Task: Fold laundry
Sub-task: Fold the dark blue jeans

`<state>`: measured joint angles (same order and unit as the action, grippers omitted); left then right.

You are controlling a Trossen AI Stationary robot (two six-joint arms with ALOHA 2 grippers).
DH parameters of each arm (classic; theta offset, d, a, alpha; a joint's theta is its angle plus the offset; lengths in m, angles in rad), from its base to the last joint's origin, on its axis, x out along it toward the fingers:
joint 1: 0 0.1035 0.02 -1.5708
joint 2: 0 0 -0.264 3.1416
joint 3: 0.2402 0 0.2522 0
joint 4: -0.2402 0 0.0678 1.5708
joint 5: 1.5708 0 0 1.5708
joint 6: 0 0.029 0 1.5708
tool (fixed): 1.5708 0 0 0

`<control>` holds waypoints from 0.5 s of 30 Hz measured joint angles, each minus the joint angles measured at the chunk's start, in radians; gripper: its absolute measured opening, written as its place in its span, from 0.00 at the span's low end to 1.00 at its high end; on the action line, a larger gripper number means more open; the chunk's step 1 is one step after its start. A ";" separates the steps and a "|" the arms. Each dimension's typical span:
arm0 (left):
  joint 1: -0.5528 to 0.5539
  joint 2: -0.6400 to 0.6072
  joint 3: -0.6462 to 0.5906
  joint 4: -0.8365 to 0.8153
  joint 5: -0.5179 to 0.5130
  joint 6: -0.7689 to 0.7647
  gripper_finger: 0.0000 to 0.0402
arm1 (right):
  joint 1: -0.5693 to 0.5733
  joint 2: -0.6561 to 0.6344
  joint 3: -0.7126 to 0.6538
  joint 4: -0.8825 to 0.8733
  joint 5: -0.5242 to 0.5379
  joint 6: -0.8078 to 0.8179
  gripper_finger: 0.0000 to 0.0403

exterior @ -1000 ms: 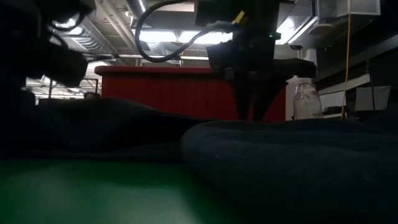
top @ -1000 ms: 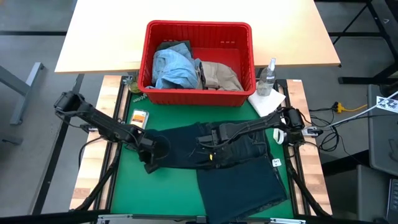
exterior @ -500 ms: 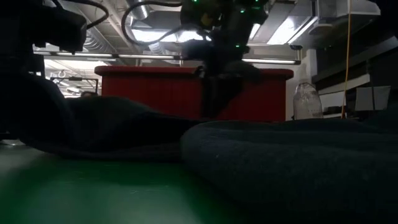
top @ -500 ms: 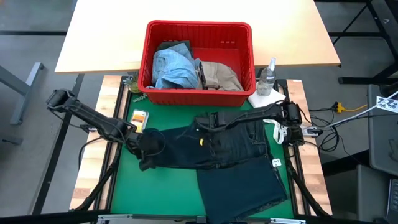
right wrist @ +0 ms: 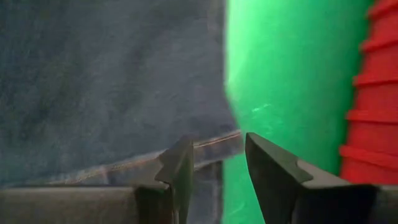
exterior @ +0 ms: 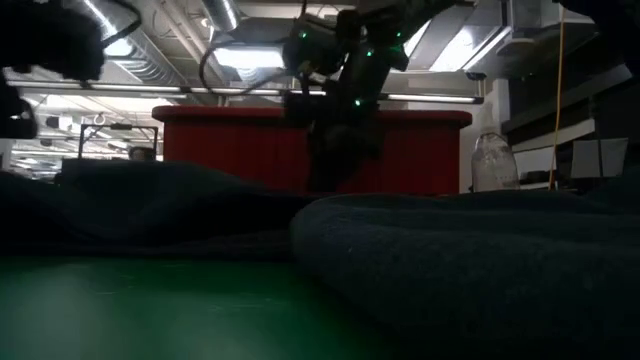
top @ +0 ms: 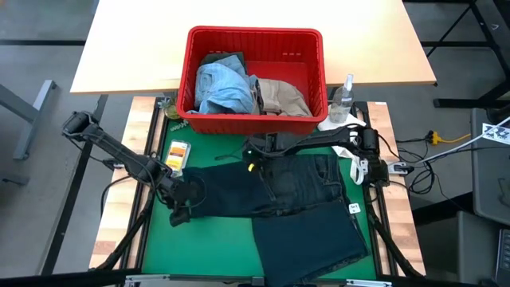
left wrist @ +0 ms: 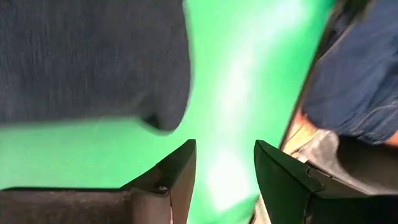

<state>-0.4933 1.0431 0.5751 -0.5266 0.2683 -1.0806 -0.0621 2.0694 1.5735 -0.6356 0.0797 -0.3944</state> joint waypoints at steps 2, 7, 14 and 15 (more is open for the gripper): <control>-0.014 0.000 0.000 -0.037 0.000 -0.017 0.39 | 0.003 0.020 0.000 0.018 0.006 -0.022 0.36; -0.039 0.000 0.000 -0.060 -0.010 -0.017 0.39 | 0.001 0.044 0.000 0.070 0.016 -0.031 0.36; -0.039 0.000 0.000 -0.058 -0.102 -0.008 0.39 | -0.014 0.045 0.000 0.064 0.031 -0.032 0.36; -0.039 0.000 0.000 -0.058 -0.112 -0.008 0.39 | -0.018 0.045 0.000 0.062 0.031 -0.032 0.36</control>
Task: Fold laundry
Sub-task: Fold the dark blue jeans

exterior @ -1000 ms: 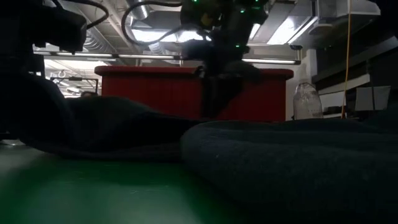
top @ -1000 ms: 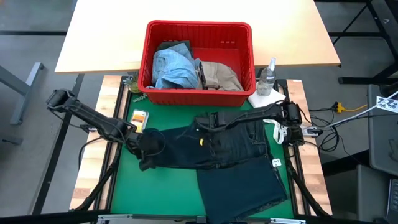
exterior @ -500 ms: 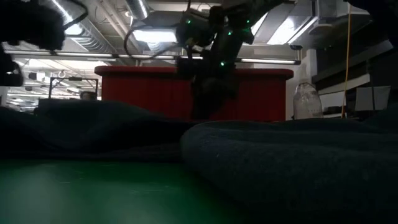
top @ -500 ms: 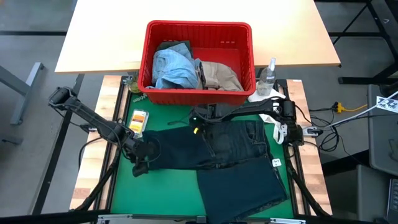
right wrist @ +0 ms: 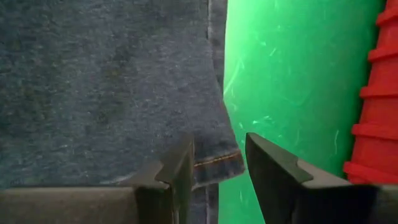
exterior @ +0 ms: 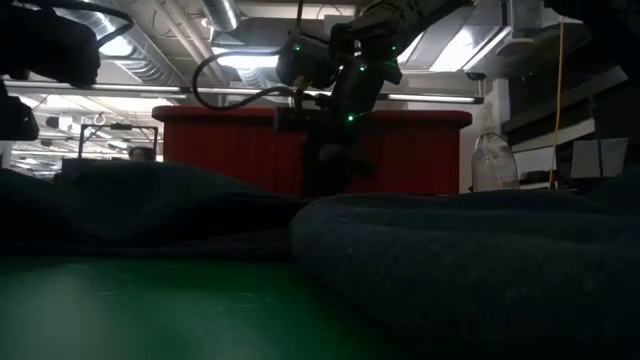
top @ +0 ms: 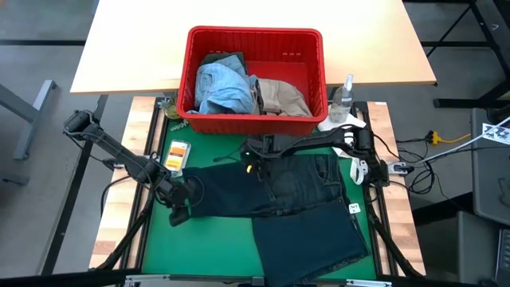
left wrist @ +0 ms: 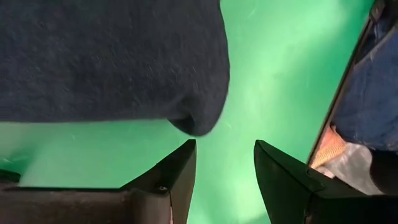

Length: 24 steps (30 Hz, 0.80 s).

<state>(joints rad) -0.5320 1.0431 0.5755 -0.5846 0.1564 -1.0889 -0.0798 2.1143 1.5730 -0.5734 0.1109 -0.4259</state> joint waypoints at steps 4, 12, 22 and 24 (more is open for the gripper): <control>0.000 0.000 0.000 0.001 -0.017 0.000 0.39 | -0.017 0.017 0.000 -0.006 -0.044 0.000 0.36; 0.000 0.000 0.000 0.002 -0.020 0.001 0.39 | -0.033 0.032 0.001 -0.001 -0.078 -0.004 0.36; 0.000 0.000 0.000 0.002 -0.065 0.055 0.39 | -0.033 0.032 0.001 -0.015 -0.096 -0.009 0.27; 0.000 0.000 0.000 0.002 -0.078 0.077 0.39 | -0.033 0.032 0.001 -0.018 -0.096 -0.009 0.21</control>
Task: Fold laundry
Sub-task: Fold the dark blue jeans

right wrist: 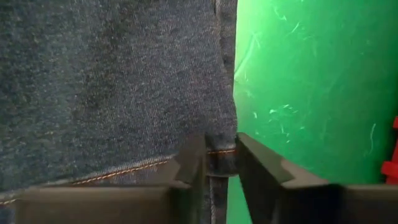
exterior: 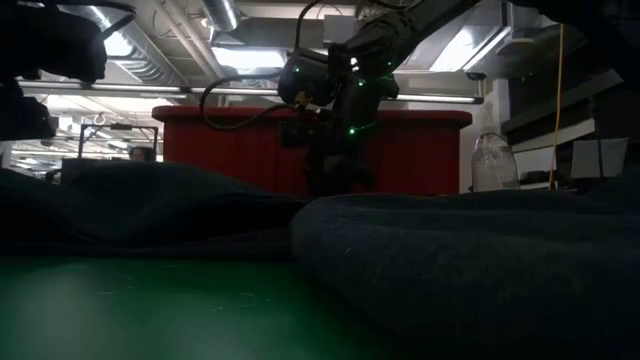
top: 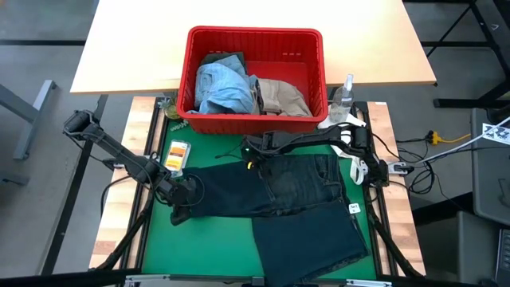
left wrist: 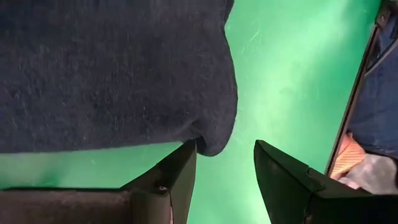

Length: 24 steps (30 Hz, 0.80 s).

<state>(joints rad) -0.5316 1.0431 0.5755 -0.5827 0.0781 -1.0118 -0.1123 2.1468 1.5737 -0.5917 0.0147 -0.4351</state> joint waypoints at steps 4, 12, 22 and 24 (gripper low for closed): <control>0.000 0.000 0.000 0.000 -0.045 0.032 0.39 | 0.001 -0.001 0.000 -0.001 0.000 0.000 0.04; 0.001 0.000 0.000 -0.004 -0.125 0.055 0.39 | 0.002 -0.031 0.004 -0.088 -0.011 0.046 0.06; 0.001 0.000 0.001 -0.009 -0.221 0.054 0.39 | 0.008 -0.048 0.063 -0.313 -0.001 0.098 0.05; 0.001 0.000 0.001 -0.008 -0.224 0.055 0.39 | 0.012 -0.048 0.064 -0.334 0.014 0.101 0.06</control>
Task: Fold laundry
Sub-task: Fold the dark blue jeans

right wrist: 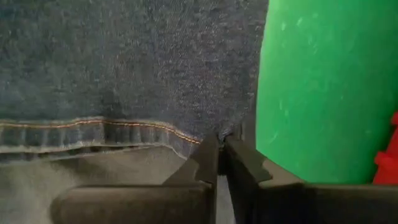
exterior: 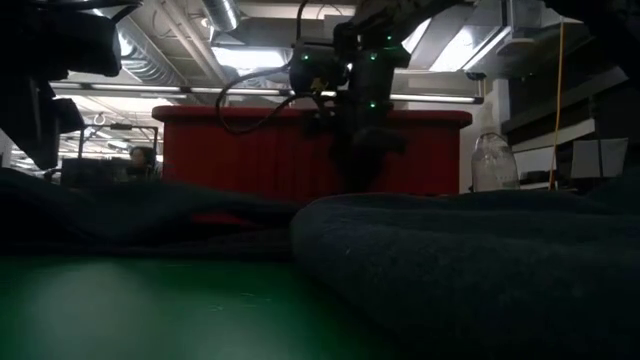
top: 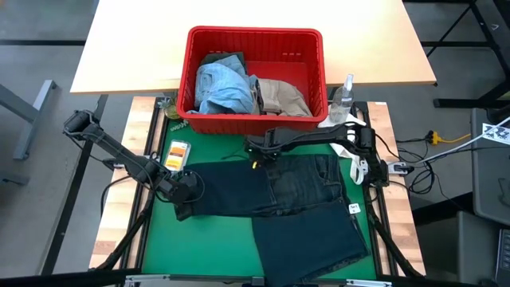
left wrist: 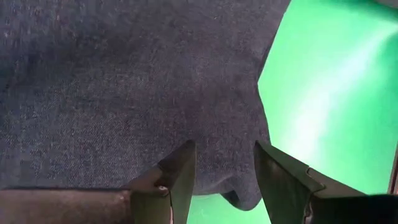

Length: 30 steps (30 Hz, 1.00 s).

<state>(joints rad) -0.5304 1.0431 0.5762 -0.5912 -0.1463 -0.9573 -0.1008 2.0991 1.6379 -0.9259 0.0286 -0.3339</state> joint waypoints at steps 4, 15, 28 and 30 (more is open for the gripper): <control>0.000 0.000 0.000 0.000 -0.011 0.000 0.39 | 0.003 0.000 0.000 -0.019 0.069 0.017 0.04; 0.000 0.000 0.000 0.000 -0.018 0.000 0.39 | 0.003 0.001 0.000 -0.002 0.111 0.017 0.12; 0.000 0.003 0.000 0.001 0.010 -0.003 0.39 | 0.002 0.002 -0.001 -0.129 0.137 0.068 0.37; -0.002 0.004 0.000 0.000 0.010 -0.004 0.39 | 0.002 -0.003 -0.002 -0.170 0.137 0.075 0.37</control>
<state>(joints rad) -0.5320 1.0470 0.5762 -0.5907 -0.1360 -0.9611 -0.0986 2.0960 1.6363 -1.0961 0.1658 -0.2585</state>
